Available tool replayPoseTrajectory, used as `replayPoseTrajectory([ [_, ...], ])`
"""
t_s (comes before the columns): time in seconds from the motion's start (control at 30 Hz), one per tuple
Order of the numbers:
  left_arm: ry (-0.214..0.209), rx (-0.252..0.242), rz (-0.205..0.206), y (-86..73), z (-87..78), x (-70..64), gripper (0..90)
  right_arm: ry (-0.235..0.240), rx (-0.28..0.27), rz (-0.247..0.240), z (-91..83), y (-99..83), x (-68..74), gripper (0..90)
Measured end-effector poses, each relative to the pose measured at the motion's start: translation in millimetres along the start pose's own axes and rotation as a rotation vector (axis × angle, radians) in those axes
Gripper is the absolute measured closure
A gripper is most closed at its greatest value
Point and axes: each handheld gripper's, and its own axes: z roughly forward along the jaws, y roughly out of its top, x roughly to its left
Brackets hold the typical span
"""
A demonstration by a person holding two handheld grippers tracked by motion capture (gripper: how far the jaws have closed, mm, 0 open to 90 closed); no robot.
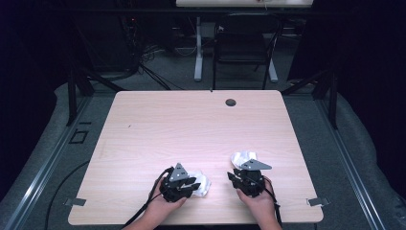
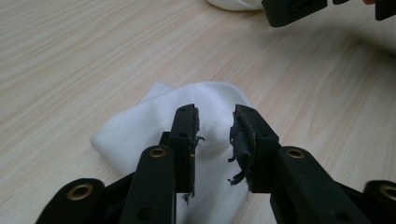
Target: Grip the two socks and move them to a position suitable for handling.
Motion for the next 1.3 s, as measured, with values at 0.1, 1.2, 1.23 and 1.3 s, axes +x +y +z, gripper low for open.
replayPoseTrajectory([
  [0.1,0.002,-0.010,0.005,7.7,5.0,-7.9,67.9,0.002,-0.006,0.001,-0.1,0.1,0.6,68.6],
  [1.2,0.017,0.015,0.007,16.6,19.4,-17.8,89.6,0.055,-0.003,-0.009,5.2,2.0,10.9,71.5],
  [1.23,0.012,0.010,0.001,17.1,17.8,-17.0,89.6,0.066,0.003,-0.013,5.8,2.5,12.3,73.4],
  [1.3,0.007,-0.004,-0.011,18.0,13.9,-15.5,89.7,0.090,0.014,-0.026,8.0,3.6,17.0,76.1],
])
